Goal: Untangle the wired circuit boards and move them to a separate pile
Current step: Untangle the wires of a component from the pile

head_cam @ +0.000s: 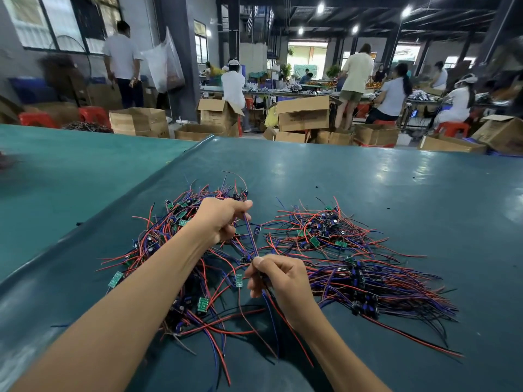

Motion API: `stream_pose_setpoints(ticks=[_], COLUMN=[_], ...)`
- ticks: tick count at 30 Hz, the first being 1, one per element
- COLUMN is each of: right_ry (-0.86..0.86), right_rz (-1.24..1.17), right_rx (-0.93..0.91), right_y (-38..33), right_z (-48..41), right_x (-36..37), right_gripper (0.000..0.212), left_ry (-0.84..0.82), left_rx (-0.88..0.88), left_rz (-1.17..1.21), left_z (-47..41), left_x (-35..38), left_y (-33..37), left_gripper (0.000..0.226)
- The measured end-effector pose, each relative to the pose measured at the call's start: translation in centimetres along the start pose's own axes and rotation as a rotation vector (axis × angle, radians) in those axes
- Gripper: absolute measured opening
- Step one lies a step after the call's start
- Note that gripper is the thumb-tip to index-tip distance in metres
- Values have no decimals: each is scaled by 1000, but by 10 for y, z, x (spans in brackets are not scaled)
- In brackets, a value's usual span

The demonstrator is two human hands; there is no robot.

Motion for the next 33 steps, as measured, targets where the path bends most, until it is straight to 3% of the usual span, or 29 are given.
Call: stream_pose_setpoints(ticks=[3,6,10,12,14,16,18,20,24,29,33], right_ry=[-11,-9,139,247,322,360,401,430,373,246,304], right_rz=[-5,10,24,34,13,-24,-18,40,102,99,223], right_rx=[-7,-28,-85,-145,-183,-175,-166,-158,-70,84,19], right_y=[-2,-2,-2,-4,-7,-9,-8,-5,7,16,15], right_z=[1,0,-3,-6,-10,-13,-16,-17,-22,-23,-20], right_x=[1,-4,-10,-15,-22,-29,-35,-38,-38,-34,-32], right_gripper=[30,31,31,31,30,29,28,26,24,30,26], left_ry=[95,118,-25,-132,-358,-592,-677,-648,-581,-500,-468], left_rx=[92,130,15,-17,-10,59,199,309,303,356,314], left_rz=[-86,-233,-16,-39,-70,-60,-101,-112,87,87,230], left_z=[0,10,22,31,40,51,60,65,71,66,63], left_x=[-8,-10,4,18,31,37,39,42,41,40,39], left_y=[4,5,-9,-25,-43,-58,-68,-77,-90,-93,-95], left_gripper=[26,55,111,120,107,76,51,38,27,39,32])
Point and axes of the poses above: each hand's wrist, its own z-axis away from the middle knuckle, its own x-axis out of the palm, y = z × x, the point moved 2 cm from there along -z, towards the middle knuckle, and after that the axes turned 4 degrees about -z, right-handed, at the moved point
